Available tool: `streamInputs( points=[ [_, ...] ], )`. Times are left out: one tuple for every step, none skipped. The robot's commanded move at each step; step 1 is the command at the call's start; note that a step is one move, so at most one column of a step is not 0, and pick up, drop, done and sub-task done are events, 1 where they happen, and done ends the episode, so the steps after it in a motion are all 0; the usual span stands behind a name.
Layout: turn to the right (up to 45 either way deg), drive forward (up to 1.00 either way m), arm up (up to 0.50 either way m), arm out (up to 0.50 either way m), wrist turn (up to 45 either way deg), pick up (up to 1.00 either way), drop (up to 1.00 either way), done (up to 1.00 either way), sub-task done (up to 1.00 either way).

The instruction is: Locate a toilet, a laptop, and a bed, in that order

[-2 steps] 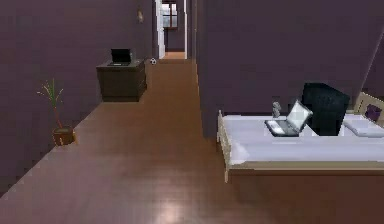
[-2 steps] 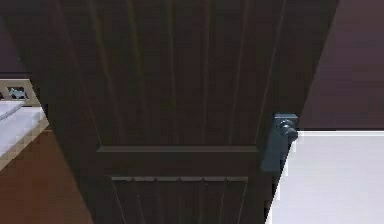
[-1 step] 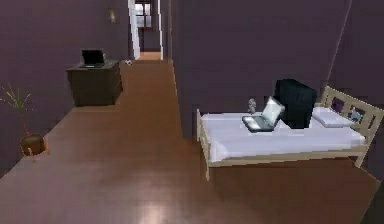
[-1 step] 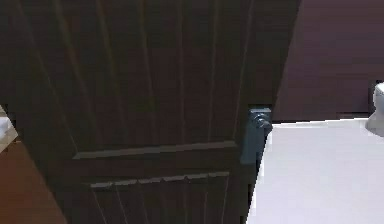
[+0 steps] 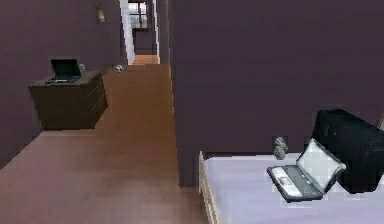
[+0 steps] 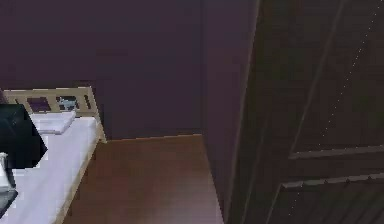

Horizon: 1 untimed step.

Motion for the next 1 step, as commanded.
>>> streamInputs(
  points=[
    [33.0,0.00,0.00,0.00,0.0,0.00,0.00,0.00,0.00]
  ],
)
